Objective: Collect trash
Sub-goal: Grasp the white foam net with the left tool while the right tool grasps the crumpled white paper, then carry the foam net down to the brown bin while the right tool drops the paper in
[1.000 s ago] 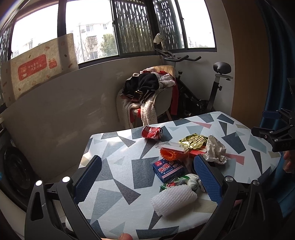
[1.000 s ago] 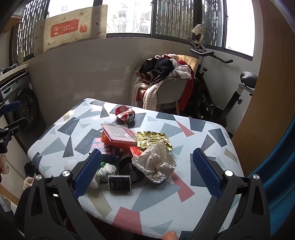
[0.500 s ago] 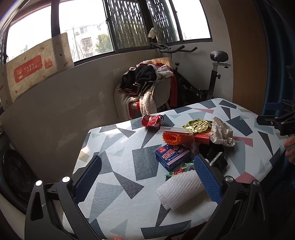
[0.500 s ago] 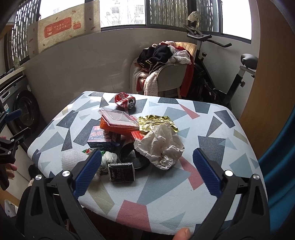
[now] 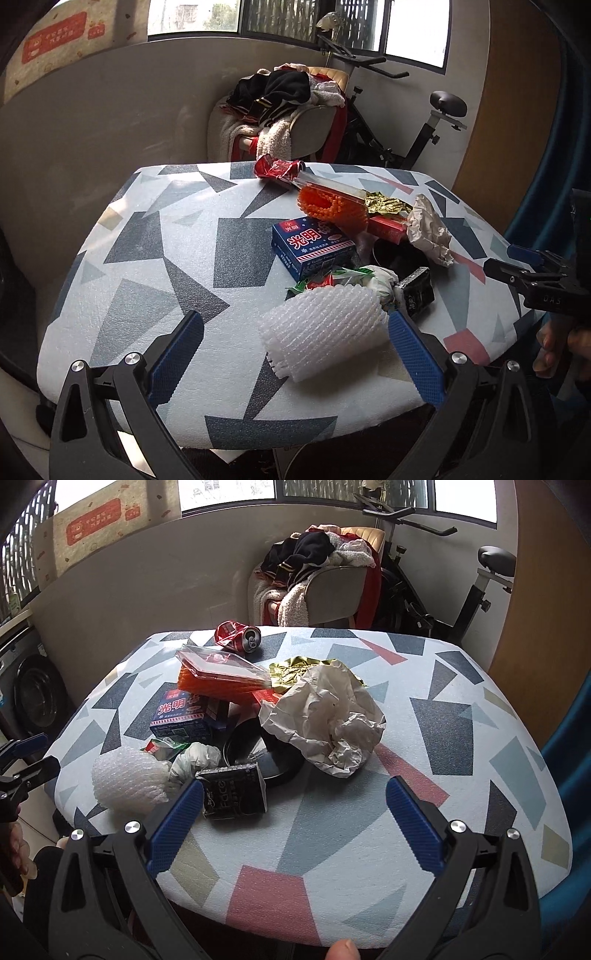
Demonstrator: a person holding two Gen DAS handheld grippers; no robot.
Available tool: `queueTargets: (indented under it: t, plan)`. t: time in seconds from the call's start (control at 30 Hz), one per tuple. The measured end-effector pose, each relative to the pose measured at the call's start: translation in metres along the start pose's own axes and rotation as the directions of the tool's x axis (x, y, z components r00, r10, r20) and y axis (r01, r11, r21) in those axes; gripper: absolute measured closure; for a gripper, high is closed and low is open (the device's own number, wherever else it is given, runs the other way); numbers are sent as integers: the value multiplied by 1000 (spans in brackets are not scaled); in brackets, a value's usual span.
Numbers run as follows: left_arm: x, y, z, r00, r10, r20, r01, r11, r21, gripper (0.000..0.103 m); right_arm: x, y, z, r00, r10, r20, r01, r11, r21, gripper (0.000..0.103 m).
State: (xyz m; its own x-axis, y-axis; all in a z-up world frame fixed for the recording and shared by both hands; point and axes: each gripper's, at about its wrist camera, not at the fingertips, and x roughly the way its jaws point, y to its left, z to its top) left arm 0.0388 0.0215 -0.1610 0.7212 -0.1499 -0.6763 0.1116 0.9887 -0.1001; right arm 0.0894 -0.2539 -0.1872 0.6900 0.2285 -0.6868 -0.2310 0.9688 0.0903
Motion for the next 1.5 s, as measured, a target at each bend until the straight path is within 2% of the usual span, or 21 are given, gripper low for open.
queueTargets:
  t: [0.13,0.2,0.27,0.33,0.4,0.47,0.57,0.7,0.77,0.83,0.87,0.9,0.93,1.0,1.17,1.3,1.5]
  plan:
    - [33,10,-12,997,-50,-53,42,990,-138,5,12,-6,-3,1000,-7,-8,8,1000,19,6]
    - [49,22,-19,994,-71,-83,48,967,-251,5,17,-11,-4,1000,-6,-11,6,1000,20,6]
    - [59,35,-25,990,-112,-81,76,931,-356,6,24,-15,-3,1000,0,-18,0,1000,7,6]
    - [65,38,-28,990,-122,-75,84,918,-388,14,31,-18,0,1000,-12,-21,11,1000,-22,6]
    - [73,36,-30,987,-129,-93,84,922,-378,32,40,-20,6,1000,-20,-17,19,998,-52,6]
    - [80,36,-34,984,-137,-113,85,922,-378,41,50,-19,12,999,-34,-16,32,996,-83,6]
    - [82,38,-39,984,-151,-98,101,913,-396,44,72,-12,20,998,-60,-36,54,986,-156,6]
    - [83,37,-39,984,-148,-100,100,921,-377,44,103,2,28,988,-146,-55,126,955,-270,10]
    - [84,36,-39,984,-146,-98,99,921,-377,43,115,4,29,986,-155,-67,130,948,-291,21]
    - [85,35,-39,985,-141,-95,96,924,-370,43,123,6,30,985,-156,-76,125,941,-313,46]
    - [85,34,-39,986,-137,-95,94,927,-363,42,124,7,29,985,-155,-74,123,938,-324,54]
    - [84,33,-39,987,-134,-94,92,930,-356,42,122,7,28,986,-151,-68,121,938,-326,71]
    - [84,33,-40,987,-132,-92,91,931,-353,42,119,6,27,988,-141,-60,115,941,-317,78]
    - [84,32,-40,988,-128,-87,90,933,-347,42,108,2,27,994,-104,-28,92,956,-280,84]
    - [85,31,-42,990,-124,-70,95,939,-330,42,71,-15,25,998,-30,50,36,991,-130,85]
    - [84,29,-44,991,-119,-65,93,945,-314,41,39,-27,15,996,3,94,-4,1000,3,85]
    - [84,26,-44,992,-111,-64,88,952,-294,41,11,-21,-15,995,15,103,-19,999,37,85]
